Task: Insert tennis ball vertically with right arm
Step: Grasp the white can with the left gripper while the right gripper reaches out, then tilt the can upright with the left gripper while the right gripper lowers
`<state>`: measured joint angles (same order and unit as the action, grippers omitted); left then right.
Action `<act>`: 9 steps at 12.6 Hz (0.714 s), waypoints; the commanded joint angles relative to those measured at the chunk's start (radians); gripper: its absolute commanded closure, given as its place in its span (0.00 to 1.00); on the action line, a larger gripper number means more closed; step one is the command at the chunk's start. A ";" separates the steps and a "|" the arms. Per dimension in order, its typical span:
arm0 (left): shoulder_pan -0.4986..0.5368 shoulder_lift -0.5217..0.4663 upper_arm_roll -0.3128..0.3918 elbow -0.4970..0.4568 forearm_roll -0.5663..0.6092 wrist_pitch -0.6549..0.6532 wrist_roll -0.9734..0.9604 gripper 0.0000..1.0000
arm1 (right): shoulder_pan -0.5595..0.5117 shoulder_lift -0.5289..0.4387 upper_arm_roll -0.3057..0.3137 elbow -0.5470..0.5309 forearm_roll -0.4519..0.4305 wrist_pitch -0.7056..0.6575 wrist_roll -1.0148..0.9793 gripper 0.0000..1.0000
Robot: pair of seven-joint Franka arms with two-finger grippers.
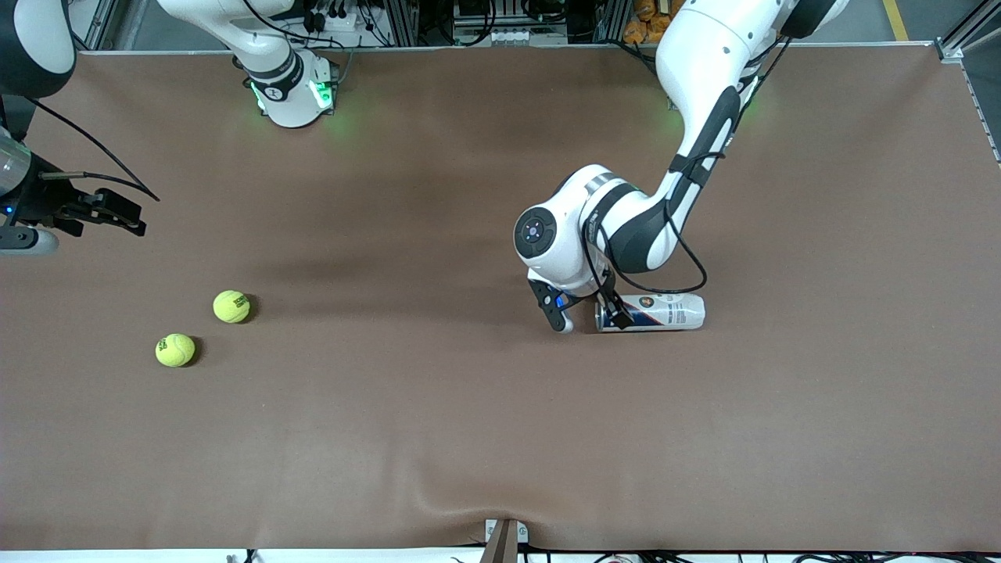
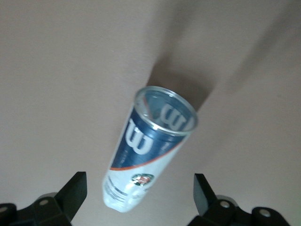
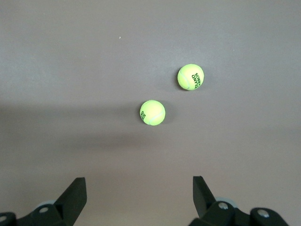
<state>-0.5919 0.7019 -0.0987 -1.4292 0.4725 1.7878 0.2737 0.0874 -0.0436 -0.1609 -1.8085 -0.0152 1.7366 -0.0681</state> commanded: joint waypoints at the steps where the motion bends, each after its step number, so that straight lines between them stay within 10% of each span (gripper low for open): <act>1: 0.009 0.027 0.002 0.015 0.029 0.031 0.005 0.00 | -0.011 0.001 0.006 -0.116 0.001 0.143 0.001 0.00; 9: 0.043 0.039 -0.001 -0.042 -0.023 0.076 0.005 0.00 | -0.017 0.057 0.006 -0.389 0.001 0.570 0.001 0.00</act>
<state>-0.5475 0.7491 -0.0981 -1.4584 0.4677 1.8532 0.2753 0.0861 0.0096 -0.1627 -2.1494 -0.0148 2.2397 -0.0680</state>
